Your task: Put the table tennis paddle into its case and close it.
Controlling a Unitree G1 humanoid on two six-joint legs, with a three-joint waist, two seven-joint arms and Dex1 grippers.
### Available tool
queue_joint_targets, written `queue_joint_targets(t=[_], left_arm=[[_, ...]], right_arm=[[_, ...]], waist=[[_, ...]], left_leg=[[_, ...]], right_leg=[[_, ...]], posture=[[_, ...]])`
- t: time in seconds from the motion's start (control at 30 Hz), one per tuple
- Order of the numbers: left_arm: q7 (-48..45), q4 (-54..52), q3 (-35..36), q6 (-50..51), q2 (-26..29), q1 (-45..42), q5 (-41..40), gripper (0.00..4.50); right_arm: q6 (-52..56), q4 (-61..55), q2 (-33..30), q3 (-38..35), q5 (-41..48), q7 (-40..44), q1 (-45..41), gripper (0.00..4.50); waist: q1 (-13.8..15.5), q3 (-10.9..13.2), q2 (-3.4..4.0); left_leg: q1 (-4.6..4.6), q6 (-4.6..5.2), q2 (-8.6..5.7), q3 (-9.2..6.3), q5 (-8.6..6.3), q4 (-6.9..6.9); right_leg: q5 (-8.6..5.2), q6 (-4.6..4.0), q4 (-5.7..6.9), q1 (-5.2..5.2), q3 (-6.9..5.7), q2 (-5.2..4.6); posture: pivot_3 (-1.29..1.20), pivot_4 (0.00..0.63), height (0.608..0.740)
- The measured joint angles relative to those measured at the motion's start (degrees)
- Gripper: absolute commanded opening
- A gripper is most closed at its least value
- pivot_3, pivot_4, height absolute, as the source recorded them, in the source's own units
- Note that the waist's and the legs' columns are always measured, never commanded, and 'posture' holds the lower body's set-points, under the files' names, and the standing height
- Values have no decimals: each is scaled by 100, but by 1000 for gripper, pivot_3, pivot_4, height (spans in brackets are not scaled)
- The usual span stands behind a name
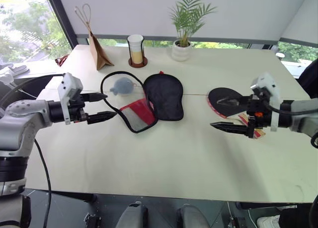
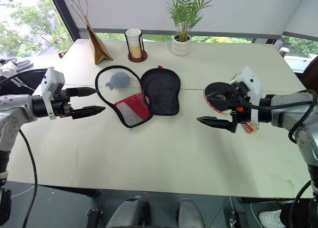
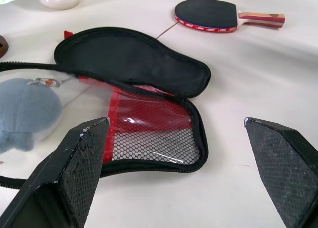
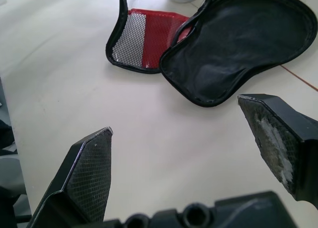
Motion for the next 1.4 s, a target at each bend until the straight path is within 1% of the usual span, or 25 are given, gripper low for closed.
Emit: queue_joint_targets(t=[0.13, 0.23, 0.43, 0.6, 0.73, 0.8, 0.87, 0.93, 1.0, 1.1, 1.2, 1.4], left_arm=[[-68, -5, -3, -167, 22, 119, 85, 4500], [-83, -75, 0, -103, 7, 143, -1, 4500], [-49, -103, 7, -80, 1, 149, -34, 4500], [-51, -119, -17, -108, -14, 260, -5, 4500], [-54, -117, -19, -125, -13, 254, 20, 4500], [-54, -114, -30, -141, -20, 240, 41, 4500], [-51, -104, -48, -163, -31, 234, 85, 4500], [-51, -103, -101, -197, -71, 230, 126, 4500], [-44, -91, -130, -244, -89, 233, 151, 4500], [11, -98, -130, -291, -139, 235, 198, 4500], [71, -102, -121, -296, -166, 259, 249, 4500], [194, -298, -64, -283, -172, 507, 252, 4500]], right_arm=[[-58, 2, 65, 63, -99, -58, -21, 4462], [-6, 1, 136, 148, -104, -160, 25, 4462], [414, 2, 402, 140, -16, -577, 13, 4462], [827, 3, 640, 139, 37, -1101, -66, 4462], [1123, 47, 742, 144, 73, -1315, -282, 4462], [1351, 177, 942, 185, 97, -1505, -443, 4462], [1744, 490, 1363, 388, 50, -1883, -797, 4462], [2023, 780, 1626, 607, -10, -2140, -992, 4462], [2180, 1116, 1858, 810, -137, -2311, -1226, 4462], [2292, 1876, 2401, 1109, -377, -2553, -1748, 4462], [1989, 2628, 2852, 1400, -737, -2685, -2061, 4462], [718, 4239, 3733, 1920, -1568, -2736, -2704, 4462]], waist=[[-9, 0, 0], [0, 0, 0], [-4, 0, 0], [-7, 0, 0], [-9, 0, 0], [-17, 0, 0], [-52, 0, 0], [-95, 1, 2], [-115, 1, 2], [-145, 1, 2], [-153, 1, 2], [-176, 1, 3]], left_leg=[[0, 0, 0, 0, 0, -2], [-1, 0, 0, 1, 0, -1], [-1, 0, 0, 1, 0, -1], [-1, -1, 0, 1, 0, -1], [-1, -1, 0, 1, 0, -1], [-1, -1, 0, 2, 1, -1], [-1, -4, 0, 2, 2, -1], [-1, -4, 0, 1, 3, -4], [-3, -5, -1, 3, 3, -6], [-3, -6, -1, 6, 3, -11], [-3, -6, -2, 9, 3, -12], [-3, -7, -5, 12, 4, -9]], right_leg=[[0, 0, 0, 0, 0, 0], [0, 0, 0, -1, 0, -2], [0, 0, 0, -2, 0, -2], [0, 0, 0, -2, 0, -2], [0, 0, 0, -2, 0, -2], [0, 0, 0, -3, 0, -1], [0, -1, 2, -3, 0, -1], [0, -1, 4, -6, -1, -1], [0, -1, 4, -10, -1, -1], [0, -1, 10, -18, 0, -1], [0, -1, 16, -24, -1, -1], [0, -1, 38, -33, -5, -3]], posture=[[0, 150, 740], [0, 150, 740], [0, 150, 740], [0, 150, 740], [0, 150, 740], [0, 150, 740], [0, 150, 740], [0, 150, 740], [0, 150, 740], [0, 150, 740], [0, 150, 740], [0, 150, 740]])
